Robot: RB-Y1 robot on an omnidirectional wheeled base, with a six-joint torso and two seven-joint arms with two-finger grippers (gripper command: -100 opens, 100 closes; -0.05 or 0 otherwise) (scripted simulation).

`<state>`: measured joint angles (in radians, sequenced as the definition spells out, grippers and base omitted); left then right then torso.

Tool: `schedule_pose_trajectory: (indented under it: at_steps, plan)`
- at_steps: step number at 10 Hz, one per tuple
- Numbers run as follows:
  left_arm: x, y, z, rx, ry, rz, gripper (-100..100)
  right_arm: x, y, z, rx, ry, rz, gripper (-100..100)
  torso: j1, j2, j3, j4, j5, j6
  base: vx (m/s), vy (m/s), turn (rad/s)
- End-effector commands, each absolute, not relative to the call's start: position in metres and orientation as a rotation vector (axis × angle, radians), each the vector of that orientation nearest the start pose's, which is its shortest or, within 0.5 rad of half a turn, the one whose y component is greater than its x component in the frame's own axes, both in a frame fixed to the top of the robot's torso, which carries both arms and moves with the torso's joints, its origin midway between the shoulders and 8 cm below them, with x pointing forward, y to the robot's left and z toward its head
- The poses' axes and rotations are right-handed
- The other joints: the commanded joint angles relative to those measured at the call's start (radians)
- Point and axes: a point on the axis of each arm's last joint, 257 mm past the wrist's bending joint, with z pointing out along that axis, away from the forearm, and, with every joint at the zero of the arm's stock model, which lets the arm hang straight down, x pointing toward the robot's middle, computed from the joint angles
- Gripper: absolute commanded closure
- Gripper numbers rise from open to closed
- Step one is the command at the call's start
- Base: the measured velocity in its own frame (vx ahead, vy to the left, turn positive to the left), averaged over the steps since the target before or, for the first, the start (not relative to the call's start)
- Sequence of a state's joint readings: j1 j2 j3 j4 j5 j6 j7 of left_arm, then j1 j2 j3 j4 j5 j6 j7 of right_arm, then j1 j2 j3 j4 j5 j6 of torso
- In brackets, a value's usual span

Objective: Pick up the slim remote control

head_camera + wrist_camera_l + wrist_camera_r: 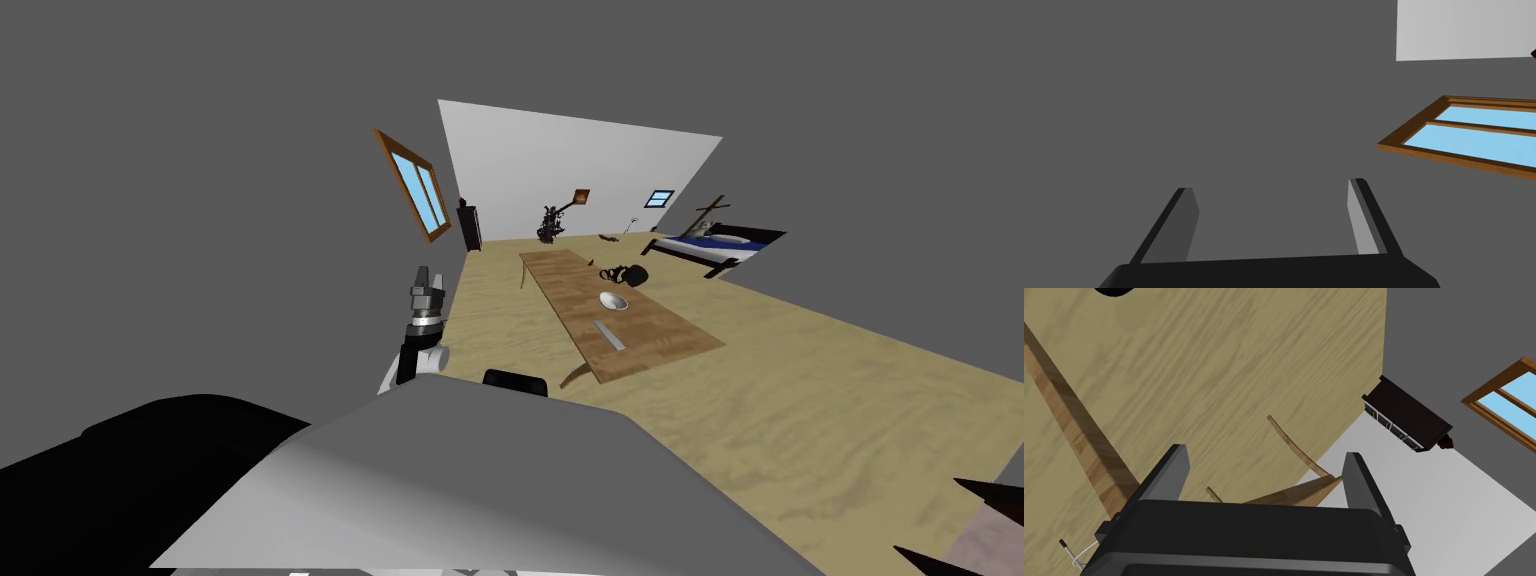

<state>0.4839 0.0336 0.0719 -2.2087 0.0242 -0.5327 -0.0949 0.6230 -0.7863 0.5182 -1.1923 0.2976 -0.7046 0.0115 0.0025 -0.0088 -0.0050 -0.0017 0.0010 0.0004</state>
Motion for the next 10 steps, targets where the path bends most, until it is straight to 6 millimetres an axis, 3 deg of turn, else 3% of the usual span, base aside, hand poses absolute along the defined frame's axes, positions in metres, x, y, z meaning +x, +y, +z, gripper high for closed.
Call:
schedule_pose_trajectory:
  at_steps: [1, 2, 7, 9, 10]
  plan:
    - [0.348, 0.305, 0.006, -0.622, 0.657, -1.157, 0, 0.073, -0.315, -0.512, 0.499, 2.434, 0.885, -100, 0.0, 0.0, 0.0, 0.0, 0.0, 0.0, 0.064, 0.011, -0.016]
    - [0.348, 0.305, 0.006, -0.622, 0.657, -1.157, 0, 0.057, -0.325, -0.518, 0.432, 2.498, 0.858, -100, -0.002, 0.004, 0.002, 0.001, 0.0, 0.0, 0.113, 0.023, 0.121]
    - [0.349, 0.305, 0.006, -0.622, 0.657, -1.157, 0, 0.026, -0.355, -0.531, 0.389, 2.597, 0.776, -100, -0.002, 0.004, 0.002, 0.001, 0.0, 0.0, 0.089, 0.012, 0.041]
    - [0.348, 0.305, 0.006, -0.622, 0.657, -1.157, 0, -0.001, -0.384, -0.539, 0.336, 2.684, 0.699, -100, -0.003, 0.004, 0.002, 0.001, -0.001, 0.0, 0.107, 0.001, 0.048]
    - [0.349, 0.305, 0.006, -0.622, 0.657, -1.157, 0, -0.004, -0.388, -0.54, 0.341, 2.691, 0.689, -100, -0.003, 0.001, 0.001, 0.0, 0.0, 0.0, 0.133, 0.004, 0.052]
